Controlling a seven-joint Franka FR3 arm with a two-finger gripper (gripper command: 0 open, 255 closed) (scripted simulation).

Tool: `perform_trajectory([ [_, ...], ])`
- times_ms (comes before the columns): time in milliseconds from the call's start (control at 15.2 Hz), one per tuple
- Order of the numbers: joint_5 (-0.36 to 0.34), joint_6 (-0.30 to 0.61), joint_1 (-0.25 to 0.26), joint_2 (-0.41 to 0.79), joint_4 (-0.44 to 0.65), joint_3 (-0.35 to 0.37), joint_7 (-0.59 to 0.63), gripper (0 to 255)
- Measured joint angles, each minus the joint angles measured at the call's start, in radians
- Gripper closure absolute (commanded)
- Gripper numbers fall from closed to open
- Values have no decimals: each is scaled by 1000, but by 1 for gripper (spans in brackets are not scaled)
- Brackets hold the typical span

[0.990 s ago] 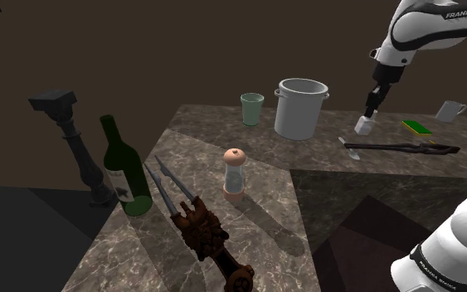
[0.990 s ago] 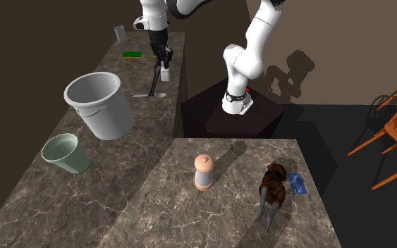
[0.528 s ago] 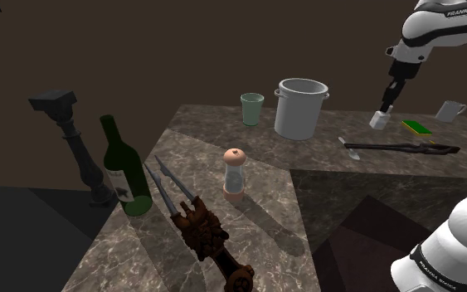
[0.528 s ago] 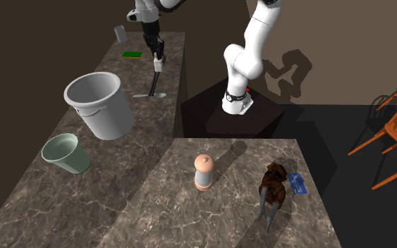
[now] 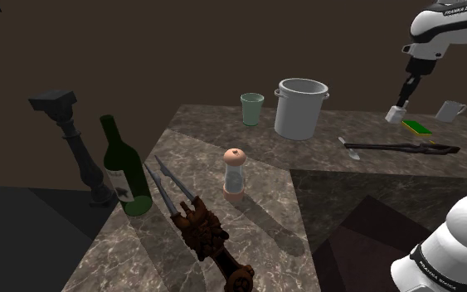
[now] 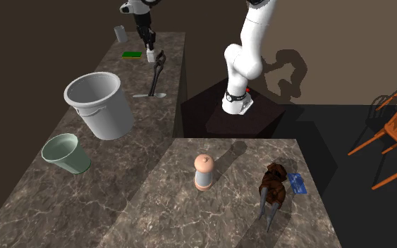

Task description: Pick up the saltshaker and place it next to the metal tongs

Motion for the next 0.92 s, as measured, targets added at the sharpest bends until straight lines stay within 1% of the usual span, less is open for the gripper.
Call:
perform_trajectory([
  [264, 47, -7, -29, 103, 100, -73, -121, 255],
  [528, 136, -27, -74, 253, 242, -136, -251, 255],
  [792, 247, -73, -161, 423, 416, -172, -381, 255],
  [924, 303, -103, -221, 510, 512, -177, -438, 255],
])
